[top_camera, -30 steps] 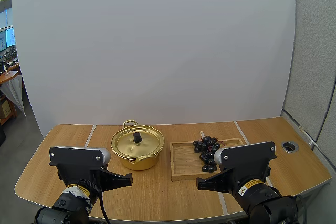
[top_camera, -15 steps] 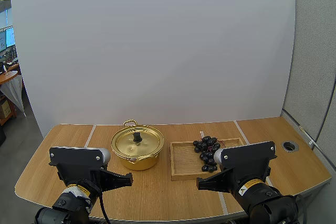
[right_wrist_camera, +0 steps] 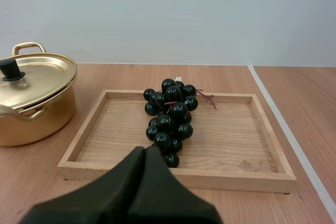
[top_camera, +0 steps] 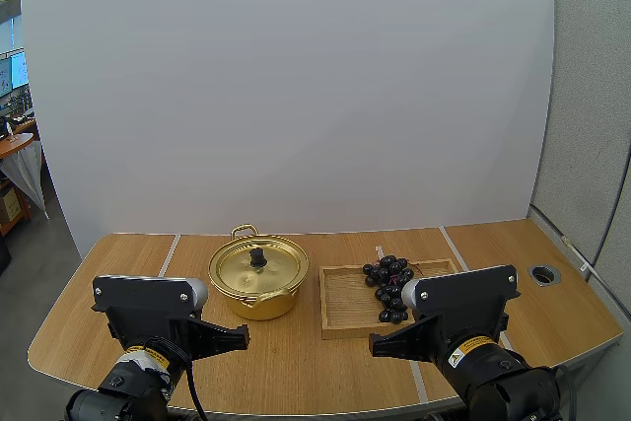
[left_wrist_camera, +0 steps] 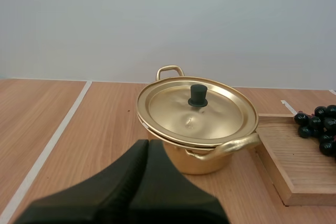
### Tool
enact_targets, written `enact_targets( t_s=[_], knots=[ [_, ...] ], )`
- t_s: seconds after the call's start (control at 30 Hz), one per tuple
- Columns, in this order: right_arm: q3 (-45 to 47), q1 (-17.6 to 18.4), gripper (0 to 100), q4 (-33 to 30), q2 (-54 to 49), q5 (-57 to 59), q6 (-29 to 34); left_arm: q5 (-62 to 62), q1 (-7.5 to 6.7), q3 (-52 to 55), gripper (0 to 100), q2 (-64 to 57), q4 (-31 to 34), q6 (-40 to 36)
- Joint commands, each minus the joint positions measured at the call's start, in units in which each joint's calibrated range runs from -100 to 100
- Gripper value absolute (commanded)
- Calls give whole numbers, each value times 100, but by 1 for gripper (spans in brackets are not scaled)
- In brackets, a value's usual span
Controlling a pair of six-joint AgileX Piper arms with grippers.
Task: Open the pot, put the pineapple inside, and close it
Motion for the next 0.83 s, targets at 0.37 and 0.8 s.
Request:
enact_targets(
  t_s=[0.37,0.8],
  knots=[
    [23,-24,0,-31,-31,-108,-28,1,4,0,0,-28,13,-63],
    [23,-24,0,-31,-31,-108,-28,1,4,0,0,-28,13,-63]
  ],
)
